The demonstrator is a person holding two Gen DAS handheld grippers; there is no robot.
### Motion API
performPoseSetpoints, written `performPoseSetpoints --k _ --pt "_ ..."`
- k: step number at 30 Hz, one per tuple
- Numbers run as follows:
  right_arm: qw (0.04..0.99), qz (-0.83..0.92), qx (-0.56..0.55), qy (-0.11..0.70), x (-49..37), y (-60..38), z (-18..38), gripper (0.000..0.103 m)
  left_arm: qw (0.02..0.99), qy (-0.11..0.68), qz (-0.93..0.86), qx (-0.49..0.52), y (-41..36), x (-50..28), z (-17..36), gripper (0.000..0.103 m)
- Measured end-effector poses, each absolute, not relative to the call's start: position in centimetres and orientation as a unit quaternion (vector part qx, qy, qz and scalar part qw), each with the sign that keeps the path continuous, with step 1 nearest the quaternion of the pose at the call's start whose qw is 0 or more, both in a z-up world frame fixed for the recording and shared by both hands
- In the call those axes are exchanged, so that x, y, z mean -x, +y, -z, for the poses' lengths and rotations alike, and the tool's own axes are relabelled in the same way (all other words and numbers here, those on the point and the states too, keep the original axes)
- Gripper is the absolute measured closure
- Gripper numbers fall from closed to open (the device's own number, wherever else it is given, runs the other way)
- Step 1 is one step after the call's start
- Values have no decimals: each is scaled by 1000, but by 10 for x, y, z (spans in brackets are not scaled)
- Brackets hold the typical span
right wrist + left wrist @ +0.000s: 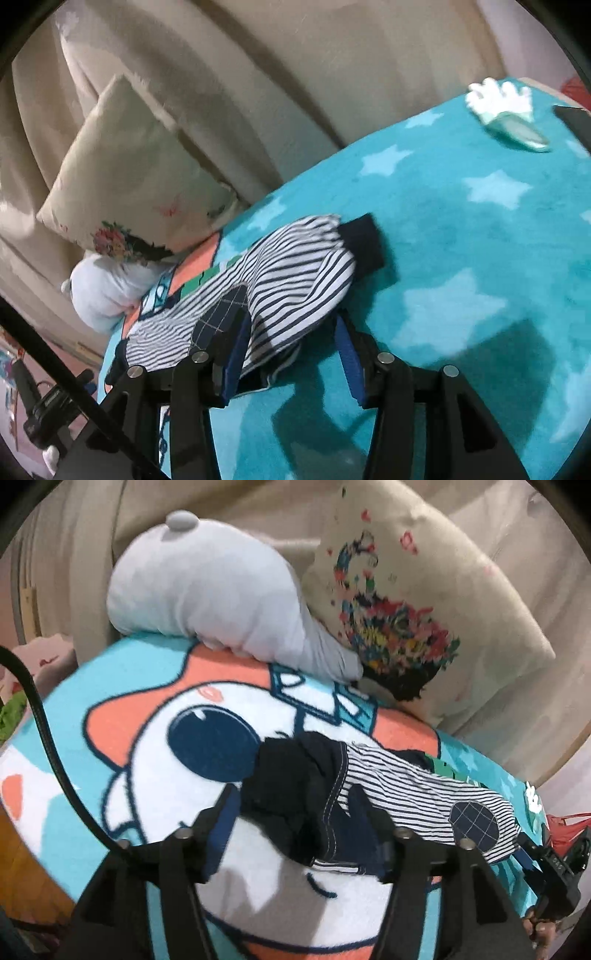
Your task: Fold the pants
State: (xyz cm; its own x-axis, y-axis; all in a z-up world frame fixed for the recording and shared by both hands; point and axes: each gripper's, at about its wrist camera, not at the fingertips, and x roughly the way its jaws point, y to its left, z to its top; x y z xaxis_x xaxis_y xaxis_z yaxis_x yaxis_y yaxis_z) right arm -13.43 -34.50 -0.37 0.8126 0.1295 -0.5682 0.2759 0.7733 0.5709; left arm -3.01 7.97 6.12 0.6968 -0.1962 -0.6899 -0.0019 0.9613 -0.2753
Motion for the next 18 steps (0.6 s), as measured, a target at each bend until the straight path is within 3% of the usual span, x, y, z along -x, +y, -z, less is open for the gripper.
performPoseSetpoints --k 10,18 --pt "931 59 -258 252 149 -321 -37 45 923 370 24 105 85 40 -68 38" --pt "921 -68 -226 311 105 -263 -28 45 925 364 15 103 83 48 -73 36"
